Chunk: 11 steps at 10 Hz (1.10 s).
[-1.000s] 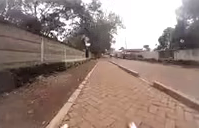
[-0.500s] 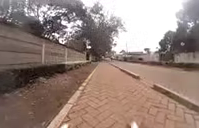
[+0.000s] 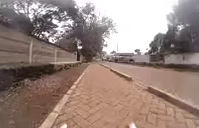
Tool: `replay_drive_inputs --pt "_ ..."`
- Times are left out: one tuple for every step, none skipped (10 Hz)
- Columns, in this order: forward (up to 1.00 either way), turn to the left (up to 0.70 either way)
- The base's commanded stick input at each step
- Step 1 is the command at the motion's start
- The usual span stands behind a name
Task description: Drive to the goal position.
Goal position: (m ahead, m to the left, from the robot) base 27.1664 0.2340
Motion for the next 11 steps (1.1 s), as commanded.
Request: replay_drive_inputs --pt "0.70 0.00" --pt "0.70 0.00" --pt "0.70 0.00" --pt "0.70 0.00" --pt "0.70 0.00" --pt "0.70 0.00" --pt "0.70 0.00" --pt "0.70 0.00" --pt "0.70 0.00" --pt "0.70 0.00" --pt "0.70 0.00"
